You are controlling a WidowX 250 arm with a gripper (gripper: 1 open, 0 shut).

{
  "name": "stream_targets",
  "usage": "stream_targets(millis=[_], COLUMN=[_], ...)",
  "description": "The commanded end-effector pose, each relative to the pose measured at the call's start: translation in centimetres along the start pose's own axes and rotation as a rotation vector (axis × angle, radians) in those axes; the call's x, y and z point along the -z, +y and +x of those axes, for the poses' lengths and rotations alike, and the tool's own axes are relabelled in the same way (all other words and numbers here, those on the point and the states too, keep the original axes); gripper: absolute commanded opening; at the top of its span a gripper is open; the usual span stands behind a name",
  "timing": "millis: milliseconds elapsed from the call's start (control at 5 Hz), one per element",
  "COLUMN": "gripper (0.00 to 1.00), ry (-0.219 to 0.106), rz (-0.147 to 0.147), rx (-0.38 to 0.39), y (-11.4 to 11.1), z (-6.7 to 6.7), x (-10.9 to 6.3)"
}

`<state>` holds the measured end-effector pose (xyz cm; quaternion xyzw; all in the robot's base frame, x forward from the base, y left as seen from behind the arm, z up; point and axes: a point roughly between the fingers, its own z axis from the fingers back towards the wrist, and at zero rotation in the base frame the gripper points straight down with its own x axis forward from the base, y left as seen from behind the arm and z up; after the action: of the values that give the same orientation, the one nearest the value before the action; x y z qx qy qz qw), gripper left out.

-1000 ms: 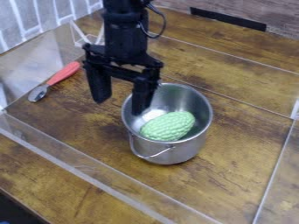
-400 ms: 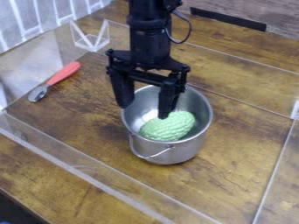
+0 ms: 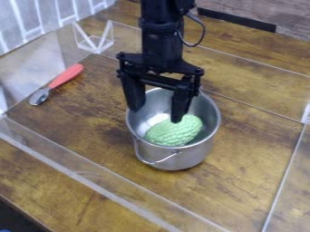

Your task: Remove the green object from the silver pot and put it on the table

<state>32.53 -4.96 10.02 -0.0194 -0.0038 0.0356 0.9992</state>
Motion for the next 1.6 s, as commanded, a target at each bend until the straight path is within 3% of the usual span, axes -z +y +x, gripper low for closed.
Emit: stream_targets(millis=[0, 800, 1400], gripper=[1.00, 1.00, 1.00], ry=[-0.074, -0.134, -0.179], rz=[-0.006, 0.011, 0.020], rx=[0.014, -0.005, -0.012], y=[-0.7, -0.5, 0.6], z=[0.9, 1.1, 2.2], x=[-1.2, -0.8, -1.2])
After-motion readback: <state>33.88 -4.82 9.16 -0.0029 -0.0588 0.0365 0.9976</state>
